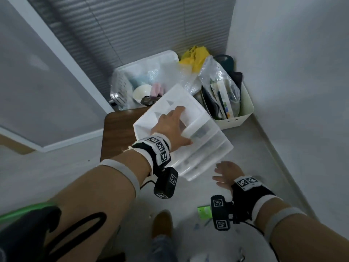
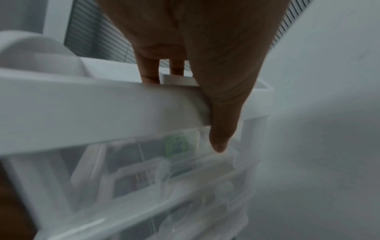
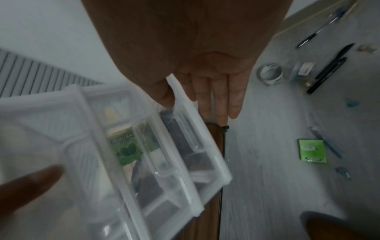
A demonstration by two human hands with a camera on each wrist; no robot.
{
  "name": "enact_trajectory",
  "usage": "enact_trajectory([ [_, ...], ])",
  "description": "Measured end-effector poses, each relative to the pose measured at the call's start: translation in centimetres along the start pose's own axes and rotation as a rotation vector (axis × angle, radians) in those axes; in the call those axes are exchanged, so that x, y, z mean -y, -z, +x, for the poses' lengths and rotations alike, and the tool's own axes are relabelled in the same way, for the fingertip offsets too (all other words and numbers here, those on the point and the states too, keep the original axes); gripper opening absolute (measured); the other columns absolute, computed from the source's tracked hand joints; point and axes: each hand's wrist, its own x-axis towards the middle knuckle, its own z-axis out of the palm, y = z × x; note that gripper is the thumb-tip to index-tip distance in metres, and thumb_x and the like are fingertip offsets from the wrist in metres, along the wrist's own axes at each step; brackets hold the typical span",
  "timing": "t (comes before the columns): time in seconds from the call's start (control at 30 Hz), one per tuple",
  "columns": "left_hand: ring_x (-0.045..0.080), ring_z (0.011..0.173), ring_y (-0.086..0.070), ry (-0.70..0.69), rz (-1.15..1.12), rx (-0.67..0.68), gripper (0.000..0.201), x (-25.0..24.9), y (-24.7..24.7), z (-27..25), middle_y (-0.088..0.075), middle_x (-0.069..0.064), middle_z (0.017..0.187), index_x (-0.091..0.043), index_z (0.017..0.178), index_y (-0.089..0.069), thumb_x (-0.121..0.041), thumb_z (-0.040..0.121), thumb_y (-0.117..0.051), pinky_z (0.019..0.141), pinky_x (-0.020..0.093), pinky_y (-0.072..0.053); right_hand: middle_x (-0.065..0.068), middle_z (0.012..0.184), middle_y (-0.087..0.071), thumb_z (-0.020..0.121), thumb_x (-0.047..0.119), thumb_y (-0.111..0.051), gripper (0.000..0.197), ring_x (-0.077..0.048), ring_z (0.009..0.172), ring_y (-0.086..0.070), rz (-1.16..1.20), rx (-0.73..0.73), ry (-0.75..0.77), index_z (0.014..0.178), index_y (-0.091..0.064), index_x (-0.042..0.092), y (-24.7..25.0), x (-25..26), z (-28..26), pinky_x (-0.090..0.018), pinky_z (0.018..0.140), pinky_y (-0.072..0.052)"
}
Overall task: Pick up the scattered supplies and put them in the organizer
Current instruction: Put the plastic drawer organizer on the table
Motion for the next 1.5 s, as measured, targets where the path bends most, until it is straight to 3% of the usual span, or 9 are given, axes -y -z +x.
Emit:
enact_trajectory([
  [0.13,0.026,0.128,-0.034,-0.024,0.263,0.002,0.099,5.5,0.8,3.1,-0.038,-0.007,0.142,-0.036,0.147,-0.018,-0.040,0.071,-0.082,0.082,0.047,-0.053,-0.031,0.145,-0.041,0.102,0.015,-0.041,0.041,-0.049,0.129,-0.046,-0.179,0.147,0.002,0.141,-0.038,0.003,-5.8,1.7,1.0,-0.055,0.113,-0.032],
  [0.37,0.031,0.132,-0.028,0.026,0.443,-0.061,0.093,14.9,-1.1,7.9,-0.034,0.000,0.136,-0.038,0.145,-0.016,-0.029,0.077,-0.078,0.062,0.037,-0.048,-0.018,0.132,-0.057,0.099,0.017,-0.048,0.040,-0.040,0.116,-0.060,-0.133,0.082,0.001,0.138,-0.042,0.012,-12.0,1.9,5.1,-0.053,0.108,-0.038],
  [0.47,0.037,0.135,-0.028,-0.002,0.444,-0.117,0.094,16.7,-2.6,8.3,-0.037,0.003,0.137,-0.038,0.147,-0.018,-0.028,0.076,-0.079,0.069,0.043,-0.058,-0.026,0.140,-0.048,0.100,0.013,-0.045,0.042,-0.049,0.128,-0.047,-0.085,0.126,-0.076,0.142,-0.039,0.006,-13.0,1.7,6.8,-0.056,0.113,-0.026],
  [0.67,0.031,0.128,-0.038,-0.006,0.433,-0.207,0.113,16.7,-3.8,6.5,-0.038,0.010,0.139,-0.033,0.157,-0.007,-0.030,0.072,-0.082,0.094,0.044,-0.047,-0.030,0.143,-0.044,0.100,0.013,-0.046,0.035,-0.044,0.115,-0.059,-0.078,0.098,-0.151,0.134,-0.046,0.002,-12.6,1.2,5.2,-0.048,0.101,-0.045],
  [0.73,0.032,0.137,-0.032,0.023,0.450,-0.267,0.111,16.0,-4.3,4.6,-0.032,0.013,0.149,-0.033,0.158,-0.008,-0.029,0.073,-0.079,0.105,0.046,-0.038,-0.027,0.128,-0.058,0.100,0.018,-0.045,0.020,-0.029,0.084,-0.062,-0.136,0.101,-0.152,0.116,-0.052,0.007,-11.2,1.3,3.8,-0.034,0.074,-0.049],
  [0.83,0.034,0.146,-0.022,0.062,0.406,-0.296,0.102,14.7,-5.8,0.7,-0.023,0.013,0.157,-0.035,0.157,-0.011,-0.017,0.077,-0.072,0.115,0.049,-0.028,-0.011,0.096,-0.062,0.101,0.026,-0.043,0.019,-0.025,0.077,-0.060,-0.247,0.131,-0.119,0.088,-0.053,0.016,-8.1,1.0,2.0,-0.033,0.078,-0.045],
  [1.07,0.032,0.132,-0.041,0.428,-0.026,0.161,0.039,10.3,-15.7,-13.6,-0.042,0.011,0.140,-0.024,0.130,-0.057,-0.030,0.092,-0.062,0.108,0.041,-0.039,-0.013,0.100,-0.066,0.097,0.032,-0.053,0.016,-0.031,0.091,-0.065,-0.503,0.124,0.088,0.086,-0.054,0.022,3.1,-3.4,-1.1,-0.043,0.090,-0.050],
  [1.3,0.027,0.114,-0.060,0.640,-0.169,0.353,0.029,8.8,-23.8,-25.8,-0.059,0.005,0.130,-0.023,0.119,-0.063,-0.026,0.091,-0.066,0.097,0.037,-0.049,-0.012,0.092,-0.064,0.094,0.031,-0.060,0.026,-0.022,0.067,-0.060,-0.757,0.178,-0.001,0.108,-0.055,0.010,10.1,-14.5,-0.2,-0.027,0.060,-0.044],
  [1.5,0.026,0.110,-0.063,0.700,-0.247,0.442,0.027,10.5,-31.0,-30.7,-0.065,0.005,0.121,-0.017,0.116,-0.063,-0.021,0.090,-0.068,0.098,0.037,-0.049,-0.012,0.082,-0.070,0.087,0.021,-0.066,0.009,-0.025,0.062,-0.064,-0.983,0.226,0.071,0.085,-0.060,0.015,10.0,-24.4,1.9,-0.026,0.054,-0.044],
])
